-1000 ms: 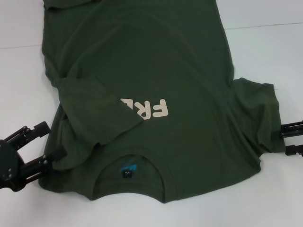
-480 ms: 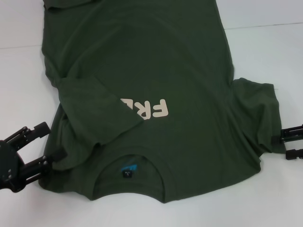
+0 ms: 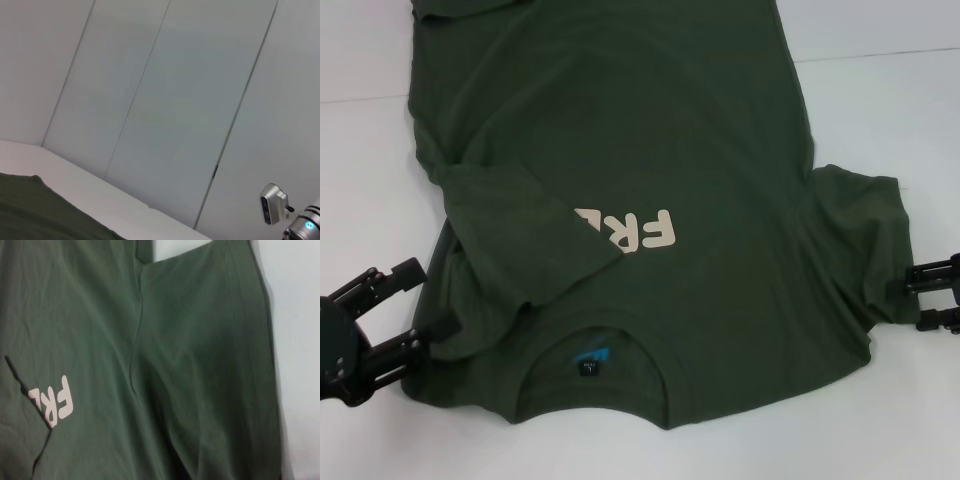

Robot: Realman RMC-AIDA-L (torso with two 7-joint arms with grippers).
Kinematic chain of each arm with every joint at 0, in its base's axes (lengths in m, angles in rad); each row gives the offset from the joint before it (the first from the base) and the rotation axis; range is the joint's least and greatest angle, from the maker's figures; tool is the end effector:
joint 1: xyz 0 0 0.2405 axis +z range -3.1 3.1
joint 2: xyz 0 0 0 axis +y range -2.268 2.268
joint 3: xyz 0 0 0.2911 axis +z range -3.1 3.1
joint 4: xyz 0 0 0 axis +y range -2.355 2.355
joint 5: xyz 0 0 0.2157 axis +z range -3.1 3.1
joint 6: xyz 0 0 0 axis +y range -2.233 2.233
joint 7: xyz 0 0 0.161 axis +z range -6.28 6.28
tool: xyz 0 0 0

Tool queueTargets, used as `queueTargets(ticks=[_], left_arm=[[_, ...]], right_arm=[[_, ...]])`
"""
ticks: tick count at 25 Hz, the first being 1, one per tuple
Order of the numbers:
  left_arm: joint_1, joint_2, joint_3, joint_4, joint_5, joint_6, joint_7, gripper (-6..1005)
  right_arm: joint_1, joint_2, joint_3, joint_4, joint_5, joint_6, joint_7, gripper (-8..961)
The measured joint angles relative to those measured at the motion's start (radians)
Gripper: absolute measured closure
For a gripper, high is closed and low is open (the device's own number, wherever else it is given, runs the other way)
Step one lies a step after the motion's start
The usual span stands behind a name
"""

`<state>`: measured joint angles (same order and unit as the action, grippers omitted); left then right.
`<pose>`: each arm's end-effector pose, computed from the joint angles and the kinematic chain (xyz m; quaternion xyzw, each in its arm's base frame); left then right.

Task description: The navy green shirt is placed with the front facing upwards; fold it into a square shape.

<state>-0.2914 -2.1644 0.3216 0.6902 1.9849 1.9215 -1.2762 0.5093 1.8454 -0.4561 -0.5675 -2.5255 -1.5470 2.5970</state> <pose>-0.3220 0.2519 -0.0060 -0.8604 -0.2573 -0.4063 0.1688 0.4091 0.3278 0.0590 -0.6050 0.7813 0.0950 0.1208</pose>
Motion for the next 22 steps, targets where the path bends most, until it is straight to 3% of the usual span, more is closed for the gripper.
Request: queueTargets(ticks=[22], left_arm=[[0.0,0.0,-0.001,0.002,0.0,-0.004,0.0,159]], right_arm=[[0.001,0.005,0.055,0.011,0.002,0.031,-0.01,232]])
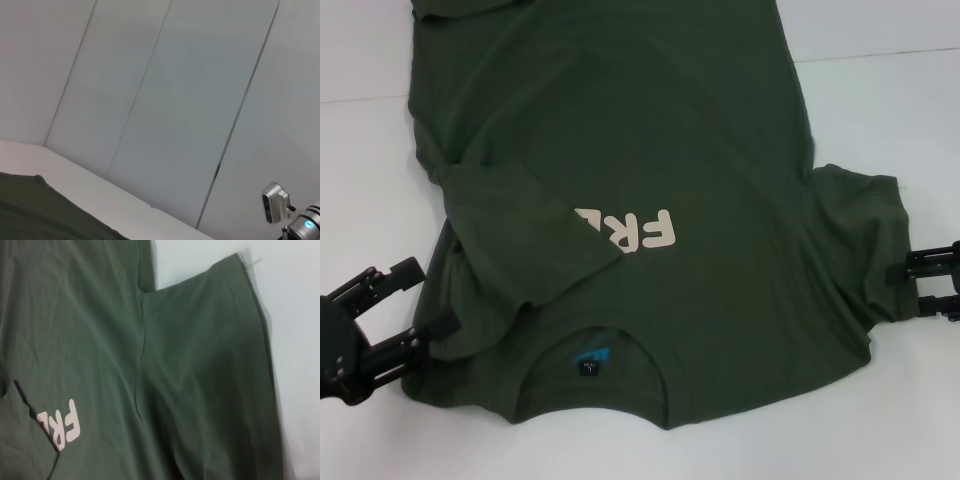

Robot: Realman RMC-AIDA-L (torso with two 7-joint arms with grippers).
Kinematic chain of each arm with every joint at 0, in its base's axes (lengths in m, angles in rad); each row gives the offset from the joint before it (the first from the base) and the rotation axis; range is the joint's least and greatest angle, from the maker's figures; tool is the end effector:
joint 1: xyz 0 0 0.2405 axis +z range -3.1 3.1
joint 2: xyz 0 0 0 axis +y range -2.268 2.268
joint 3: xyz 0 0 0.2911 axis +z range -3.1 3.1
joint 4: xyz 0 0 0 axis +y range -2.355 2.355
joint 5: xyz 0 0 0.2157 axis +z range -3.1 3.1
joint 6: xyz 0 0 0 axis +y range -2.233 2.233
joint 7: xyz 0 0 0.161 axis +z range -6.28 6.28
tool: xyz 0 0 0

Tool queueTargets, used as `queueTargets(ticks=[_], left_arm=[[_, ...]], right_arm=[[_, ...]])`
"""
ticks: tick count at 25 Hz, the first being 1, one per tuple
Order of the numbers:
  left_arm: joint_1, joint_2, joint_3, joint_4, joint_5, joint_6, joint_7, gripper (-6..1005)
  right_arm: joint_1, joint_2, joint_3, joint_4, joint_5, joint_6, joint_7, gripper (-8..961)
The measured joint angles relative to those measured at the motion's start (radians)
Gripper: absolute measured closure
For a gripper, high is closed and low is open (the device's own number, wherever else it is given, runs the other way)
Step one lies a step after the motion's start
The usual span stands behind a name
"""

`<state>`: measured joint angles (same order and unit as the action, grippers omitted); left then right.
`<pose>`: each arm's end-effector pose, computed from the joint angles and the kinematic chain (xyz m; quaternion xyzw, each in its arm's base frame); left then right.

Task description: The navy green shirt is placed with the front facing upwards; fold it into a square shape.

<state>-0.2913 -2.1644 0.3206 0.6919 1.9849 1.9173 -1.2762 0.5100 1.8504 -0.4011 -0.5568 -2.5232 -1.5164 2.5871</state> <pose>-0.3226 0.2524 -0.0057 -0.8603 -0.2579 -0.4049 0.1713 0.4117 0.3319 0.0601 -0.5947 0.7833 0.1222 0.1337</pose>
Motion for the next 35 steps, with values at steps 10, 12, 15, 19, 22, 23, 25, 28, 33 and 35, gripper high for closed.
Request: queueTargets(ticks=[10,12,15,19,22,23,25,28,33,35], left_arm=[[0.001,0.0,0.0,0.0,0.0,0.0,0.0,159],[0.001,0.0,0.0,0.0,0.0,0.0,0.0,159],[0.001,0.0,0.0,0.0,0.0,0.0,0.0,159],[0.001,-0.001,0.0,0.0,0.0,0.0,0.0,158],[0.001,-0.001,0.0,0.0,0.0,0.0,0.0,158],[0.001,-0.001,0.0,0.0,0.0,0.001,0.0,158],[0.001,-0.002,0.0,0.0,0.0,0.002,0.0,158],[0.002,-0.002,0.0,0.0,0.0,0.002,0.0,158],[0.003,-0.002,0.0,0.0,0.0,0.001,0.0,158],[0.003,-0.002,0.0,0.0,0.0,0.001,0.0,158]], right_arm=[[-0.003,-0.007,-0.009,-0.003,-0.006,-0.053,0.006,233],[-0.007,-0.01,-0.011,-0.007,-0.007,-0.067,0.006,234],[-0.011,-0.016,-0.012,-0.008,-0.009,-0.082,0.006,234],[-0.015,-0.018,-0.013,-0.005,-0.009,-0.076,0.006,235],[-0.016,-0.011,-0.013,0.0,-0.009,-0.057,0.004,235],[-0.016,-0.009,-0.013,0.0,-0.009,-0.054,0.004,235],[-0.015,-0.006,-0.015,0.0,-0.009,-0.051,0.004,236],[-0.012,-0.004,-0.021,0.0,-0.009,-0.052,0.005,236],[-0.011,-0.01,-0.024,0.0,-0.009,-0.076,0.007,237],[-0.011,-0.012,-0.024,-0.004,-0.009,-0.091,0.007,237]])
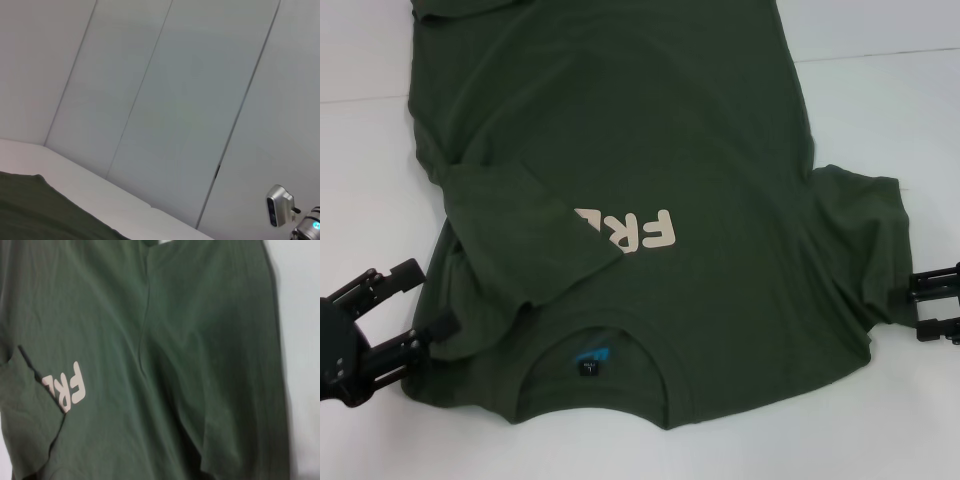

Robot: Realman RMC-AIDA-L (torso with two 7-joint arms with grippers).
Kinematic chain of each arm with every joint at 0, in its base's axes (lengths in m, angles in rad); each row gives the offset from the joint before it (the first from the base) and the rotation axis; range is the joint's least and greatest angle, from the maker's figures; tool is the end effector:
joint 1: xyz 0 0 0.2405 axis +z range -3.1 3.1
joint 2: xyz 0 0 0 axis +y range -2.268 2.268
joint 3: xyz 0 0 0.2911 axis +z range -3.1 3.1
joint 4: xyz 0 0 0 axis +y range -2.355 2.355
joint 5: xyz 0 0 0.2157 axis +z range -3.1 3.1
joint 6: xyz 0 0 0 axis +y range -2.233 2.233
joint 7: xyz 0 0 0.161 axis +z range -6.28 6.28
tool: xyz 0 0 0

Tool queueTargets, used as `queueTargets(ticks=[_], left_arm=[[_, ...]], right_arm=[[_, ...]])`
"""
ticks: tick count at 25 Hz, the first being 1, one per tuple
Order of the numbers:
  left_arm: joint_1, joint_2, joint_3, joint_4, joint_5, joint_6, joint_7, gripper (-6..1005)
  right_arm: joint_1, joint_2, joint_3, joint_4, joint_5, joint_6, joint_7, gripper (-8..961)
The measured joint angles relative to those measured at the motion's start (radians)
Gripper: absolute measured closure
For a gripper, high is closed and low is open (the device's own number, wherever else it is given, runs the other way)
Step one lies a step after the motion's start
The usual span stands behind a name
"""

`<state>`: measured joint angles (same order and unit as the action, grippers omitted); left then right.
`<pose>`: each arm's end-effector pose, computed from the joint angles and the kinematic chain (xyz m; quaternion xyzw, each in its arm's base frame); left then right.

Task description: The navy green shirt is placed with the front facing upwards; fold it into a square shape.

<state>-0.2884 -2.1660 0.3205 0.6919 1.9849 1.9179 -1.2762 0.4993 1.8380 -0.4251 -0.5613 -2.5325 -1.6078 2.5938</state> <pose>-0.3229 0.2513 -0.0063 -0.8597 -0.2593 -0.4054 0.1713 0.4074 0.3177 0.0615 -0.6001 0.7877 0.1011 0.0955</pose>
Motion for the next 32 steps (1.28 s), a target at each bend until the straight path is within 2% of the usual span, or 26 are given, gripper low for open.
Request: queueTargets(ticks=[6,29,32], left_arm=[[0.0,0.0,0.0,0.0,0.0,0.0,0.0,158],[0.002,0.0,0.0,0.0,0.0,0.0,0.0,158],[0.001,0.0,0.0,0.0,0.0,0.001,0.0,158]], right_arm=[[-0.011,-0.01,-0.002,-0.006,0.0,-0.019,-0.001,238],[-0.001,-0.004,0.002,0.002,-0.02,0.025,-0.002,241],[0.0,-0.011,0.011,-0.013,-0.013,0.018,-0.002,242]])
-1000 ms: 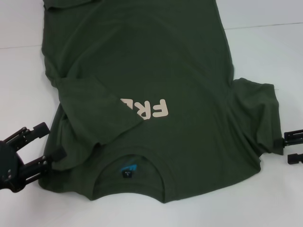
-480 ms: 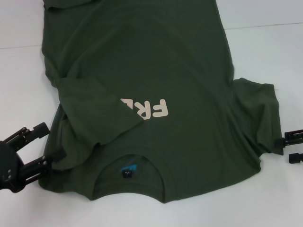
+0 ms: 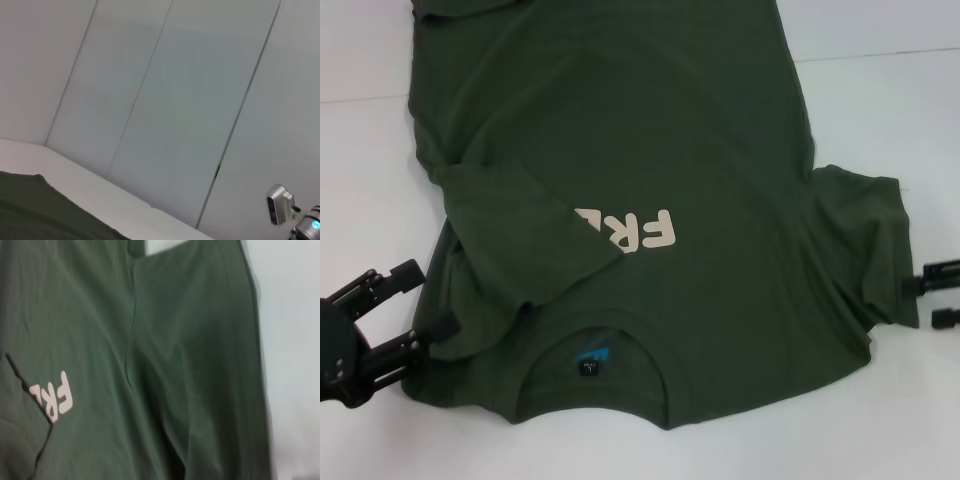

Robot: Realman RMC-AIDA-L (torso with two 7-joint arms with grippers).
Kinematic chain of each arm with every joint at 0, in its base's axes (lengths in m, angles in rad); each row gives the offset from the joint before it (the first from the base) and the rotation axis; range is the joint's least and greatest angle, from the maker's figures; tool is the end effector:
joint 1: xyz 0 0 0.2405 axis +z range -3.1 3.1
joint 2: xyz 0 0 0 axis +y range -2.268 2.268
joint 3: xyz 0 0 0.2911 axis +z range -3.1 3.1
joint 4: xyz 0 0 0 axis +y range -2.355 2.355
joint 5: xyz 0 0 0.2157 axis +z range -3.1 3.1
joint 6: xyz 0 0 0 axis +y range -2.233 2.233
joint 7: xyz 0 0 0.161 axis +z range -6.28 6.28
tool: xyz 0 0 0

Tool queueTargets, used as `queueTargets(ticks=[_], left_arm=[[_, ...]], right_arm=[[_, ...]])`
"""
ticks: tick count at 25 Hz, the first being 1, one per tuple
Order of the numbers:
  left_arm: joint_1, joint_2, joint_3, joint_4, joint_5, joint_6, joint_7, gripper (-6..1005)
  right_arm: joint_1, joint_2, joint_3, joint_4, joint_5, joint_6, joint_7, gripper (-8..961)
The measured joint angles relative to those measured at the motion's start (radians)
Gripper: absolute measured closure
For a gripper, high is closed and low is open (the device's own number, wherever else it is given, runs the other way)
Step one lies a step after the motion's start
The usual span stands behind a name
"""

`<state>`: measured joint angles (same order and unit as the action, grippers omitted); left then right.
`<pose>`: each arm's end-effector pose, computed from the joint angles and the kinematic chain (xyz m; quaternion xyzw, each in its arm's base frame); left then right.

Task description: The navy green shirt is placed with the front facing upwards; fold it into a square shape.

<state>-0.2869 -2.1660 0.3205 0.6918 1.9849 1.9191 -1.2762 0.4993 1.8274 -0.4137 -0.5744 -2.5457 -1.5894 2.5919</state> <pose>-0.3231 0.2507 -0.0063 -0.8595 -0.2597 -0.4056 0.1711 0.4126 0.3210 0.0711 -0.5996 0.7854 0.1000 0.1171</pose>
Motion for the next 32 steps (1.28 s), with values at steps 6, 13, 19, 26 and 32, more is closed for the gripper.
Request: queueTargets(ticks=[6,13,19,26,32], left_arm=[[-0.004,0.0,0.0,0.0,0.0,0.003,-0.011,158],[-0.005,0.0,0.0,0.0,0.0,0.003,-0.012,158],[-0.003,0.0,0.0,0.0,0.0,0.003,-0.012,158],[-0.005,0.0,0.0,0.0,-0.001,0.006,-0.012,158],[-0.004,0.0,0.0,0.0,-0.001,0.007,-0.012,158]], right_arm=[[0.003,-0.04,0.024,-0.031,0.047,-0.041,0.002,243],[0.013,-0.047,0.046,-0.085,0.059,-0.051,0.03,244],[0.026,-0.047,0.05,-0.091,0.074,-0.054,0.03,245],[0.023,-0.044,0.05,-0.119,0.151,0.006,0.019,246],[0.019,-0.045,0.043,-0.13,0.158,0.055,0.013,247]])
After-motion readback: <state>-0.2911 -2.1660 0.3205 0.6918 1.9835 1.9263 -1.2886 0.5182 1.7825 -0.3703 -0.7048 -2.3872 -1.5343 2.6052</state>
